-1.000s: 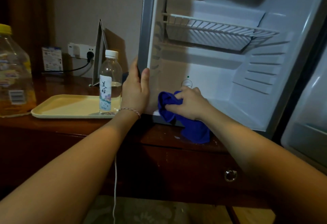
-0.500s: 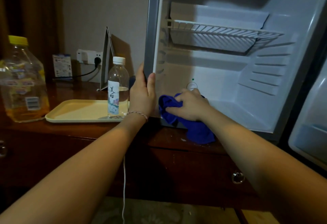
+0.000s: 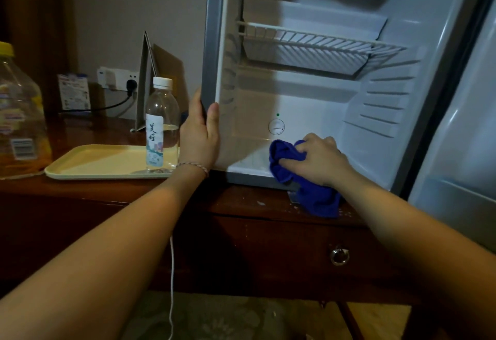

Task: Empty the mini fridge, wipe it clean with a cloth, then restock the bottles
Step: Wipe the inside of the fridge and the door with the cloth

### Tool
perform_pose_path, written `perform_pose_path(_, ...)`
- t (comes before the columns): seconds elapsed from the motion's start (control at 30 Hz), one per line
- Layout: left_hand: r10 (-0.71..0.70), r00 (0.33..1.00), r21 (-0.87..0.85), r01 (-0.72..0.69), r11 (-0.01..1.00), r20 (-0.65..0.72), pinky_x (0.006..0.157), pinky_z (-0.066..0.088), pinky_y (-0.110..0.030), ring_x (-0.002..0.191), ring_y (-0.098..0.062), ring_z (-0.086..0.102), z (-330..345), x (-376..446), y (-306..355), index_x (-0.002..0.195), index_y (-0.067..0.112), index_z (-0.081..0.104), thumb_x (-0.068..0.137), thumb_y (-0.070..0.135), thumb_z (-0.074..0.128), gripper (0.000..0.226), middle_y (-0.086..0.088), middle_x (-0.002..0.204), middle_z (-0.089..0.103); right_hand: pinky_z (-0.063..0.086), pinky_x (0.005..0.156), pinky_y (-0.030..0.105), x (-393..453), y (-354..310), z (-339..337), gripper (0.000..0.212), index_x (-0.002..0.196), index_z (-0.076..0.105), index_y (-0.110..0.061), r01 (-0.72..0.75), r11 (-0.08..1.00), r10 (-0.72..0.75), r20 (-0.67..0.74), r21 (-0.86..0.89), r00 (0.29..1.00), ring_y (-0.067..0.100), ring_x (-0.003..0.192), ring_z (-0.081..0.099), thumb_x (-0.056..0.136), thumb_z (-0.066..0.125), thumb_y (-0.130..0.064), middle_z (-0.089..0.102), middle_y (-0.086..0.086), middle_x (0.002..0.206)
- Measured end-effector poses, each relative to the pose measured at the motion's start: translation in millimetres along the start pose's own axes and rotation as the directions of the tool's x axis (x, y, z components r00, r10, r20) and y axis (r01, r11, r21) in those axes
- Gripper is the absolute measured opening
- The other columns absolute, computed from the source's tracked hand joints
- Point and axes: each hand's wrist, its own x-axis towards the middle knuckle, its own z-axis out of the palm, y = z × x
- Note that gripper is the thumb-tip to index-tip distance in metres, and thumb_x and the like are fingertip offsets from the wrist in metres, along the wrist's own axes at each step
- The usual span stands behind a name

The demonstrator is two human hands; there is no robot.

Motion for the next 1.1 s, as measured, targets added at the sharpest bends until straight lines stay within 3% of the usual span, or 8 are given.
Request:
perform_pose_path(0.07, -0.005, 1.0, -0.001, 0.005, 1.0, 0.006, 0.084, 0.029, -0.008, 0.117, -0.017, 0.052, -1, 0, 1, 0.152, 0.014, 0.027, 0.106, 0.029, 0.039, 0.05, -0.012, 0.139, 0.054, 0.044, 0.093, 0.049, -5, 7, -2, 0.042, 0.063, 0.059, -0.03, -0.023, 1.0, 0.023, 0.0, -0.02, 1.0, 0.028, 0.108, 0.038, 0.083, 0.057, -0.067, 0.045, -0.006, 0.097)
perform_pose_path(0.27, -0.027, 1.0, 0.007, 0.027, 1.0, 0.016, 0.078, 0.031, -0.008, 0.095, 0.004, 0.046, 0, 0, 2, 0.153, 0.016, 0.025, 0.106, 0.032, 0.037, 0.051, -0.011, 0.129, 0.06, 0.044, 0.094, 0.048, -11, 15, -8, 0.041, 0.074, 0.065, -0.028, -0.017, 0.999, 0.018, 0.018, -0.028, 1.0, 0.026, 0.11, 0.037, 0.085, 0.054, -0.066, 0.045, -0.007, 0.098)
perform_pose_path(0.37, -0.028, 1.0, 0.005, 0.028, 1.0, 0.01, 0.081, 0.034, -0.013, 0.101, -0.007, 0.053, 0, 0, 1, 0.152, 0.017, 0.026, 0.105, 0.032, 0.037, 0.05, -0.01, 0.129, 0.06, 0.044, 0.092, 0.048, -9, 16, -6, 0.043, 0.071, 0.064, -0.028, -0.013, 0.999, 0.013, 0.002, -0.044, 1.0, 0.026, 0.108, 0.037, 0.084, 0.054, -0.068, 0.045, -0.008, 0.097)
perform_pose_path(0.5, -0.036, 0.999, 0.011, 0.036, 0.999, -0.014, 0.081, 0.032, -0.011, 0.102, -0.005, 0.05, 3, 0, 1, 0.152, 0.016, 0.028, 0.106, 0.032, 0.037, 0.05, -0.008, 0.13, 0.06, 0.046, 0.089, 0.049, -1, 12, -3, 0.047, 0.061, 0.057, -0.027, -0.037, 0.997, 0.035, -0.023, -0.075, 0.999, 0.028, 0.105, 0.038, 0.083, 0.056, -0.069, 0.045, -0.006, 0.093)
perform_pose_path(0.63, -0.044, 0.997, 0.05, 0.047, 0.998, -0.058, 0.078, 0.03, -0.015, 0.113, -0.025, 0.057, 8, 0, -1, 0.151, 0.016, 0.03, 0.105, 0.032, 0.037, 0.049, -0.012, 0.13, 0.06, 0.047, 0.089, 0.049, 19, 7, 0, 0.05, 0.053, 0.053, -0.027, -0.027, 0.998, 0.027, -0.003, -0.05, 1.0, 0.032, 0.103, 0.042, 0.081, 0.059, -0.069, 0.046, -0.007, 0.084)
perform_pose_path(0.77, -0.053, 0.996, 0.062, 0.058, 0.996, -0.067, 0.083, 0.029, -0.014, 0.119, -0.027, 0.053, 10, 0, -2, 0.15, 0.013, 0.031, 0.105, 0.03, 0.038, 0.049, -0.013, 0.136, 0.056, 0.048, 0.086, 0.046, 46, 0, 9, 0.048, 0.057, 0.057, -0.027, -0.006, 1.0, 0.007, 0.031, -0.03, 0.999, 0.031, 0.102, 0.043, 0.081, 0.06, -0.068, 0.054, -0.003, 0.084)
perform_pose_path(0.97, -0.058, 0.996, 0.086, 0.064, 0.994, -0.07, 0.088, 0.039, -0.029, 0.114, -0.029, 0.058, 13, 2, -12, 0.151, 0.017, 0.029, 0.104, 0.04, 0.034, 0.053, -0.014, 0.126, 0.062, 0.051, 0.085, 0.045, 86, 12, 21, 0.047, 0.062, 0.061, -0.027, -0.014, 1.0, 0.014, 0.049, 0.0, 0.999, 0.033, 0.097, 0.05, 0.08, 0.058, -0.07, 0.057, -0.001, 0.079)
perform_pose_path(1.1, -0.052, 0.996, 0.103, 0.06, 0.993, -0.075, 0.09, 0.036, -0.028, 0.121, -0.03, 0.054, 15, 3, -13, 0.151, 0.015, 0.029, 0.104, 0.039, 0.035, 0.053, -0.014, 0.135, 0.057, 0.047, 0.082, 0.039, 107, 22, 28, 0.043, 0.07, 0.065, -0.028, -0.04, 0.999, 0.041, 0.04, -0.022, 0.998, 0.034, 0.096, 0.053, 0.081, 0.057, -0.068, 0.057, -0.003, 0.076)
